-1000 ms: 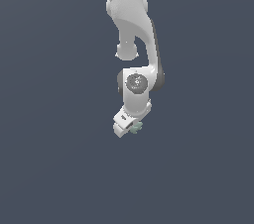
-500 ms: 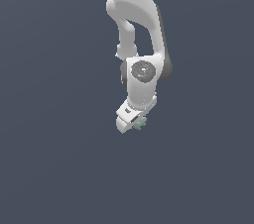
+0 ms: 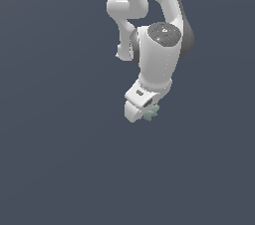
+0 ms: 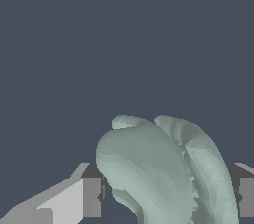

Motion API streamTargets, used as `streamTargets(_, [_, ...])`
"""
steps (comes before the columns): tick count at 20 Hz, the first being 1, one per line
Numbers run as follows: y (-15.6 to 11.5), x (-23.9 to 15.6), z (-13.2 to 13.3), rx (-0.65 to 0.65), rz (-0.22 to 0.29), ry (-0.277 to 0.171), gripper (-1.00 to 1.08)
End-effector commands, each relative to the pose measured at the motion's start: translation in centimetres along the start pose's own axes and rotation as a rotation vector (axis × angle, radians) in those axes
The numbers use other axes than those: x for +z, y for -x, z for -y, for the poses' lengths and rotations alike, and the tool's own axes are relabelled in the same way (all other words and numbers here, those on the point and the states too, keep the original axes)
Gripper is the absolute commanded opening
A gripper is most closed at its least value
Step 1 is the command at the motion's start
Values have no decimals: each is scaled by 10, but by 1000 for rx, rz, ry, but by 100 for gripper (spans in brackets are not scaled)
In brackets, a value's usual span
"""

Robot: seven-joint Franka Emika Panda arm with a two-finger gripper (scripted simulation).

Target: Pick up the object and move it to a goal position.

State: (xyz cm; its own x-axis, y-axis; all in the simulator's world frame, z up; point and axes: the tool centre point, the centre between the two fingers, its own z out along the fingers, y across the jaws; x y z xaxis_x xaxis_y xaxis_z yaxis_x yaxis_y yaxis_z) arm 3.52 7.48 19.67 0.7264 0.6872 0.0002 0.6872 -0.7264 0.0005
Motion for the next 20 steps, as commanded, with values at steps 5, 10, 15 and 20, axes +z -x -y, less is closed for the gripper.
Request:
streamTargets(5, [-17, -65, 10, 0, 0, -1, -100])
streamTargets(10, [-26, -97, 14, 0, 0, -1, -100])
streamTargets(15, [-31, -115, 15, 1, 0, -1, -100])
streamTargets(20, [-33, -120, 16, 1, 0, -1, -100])
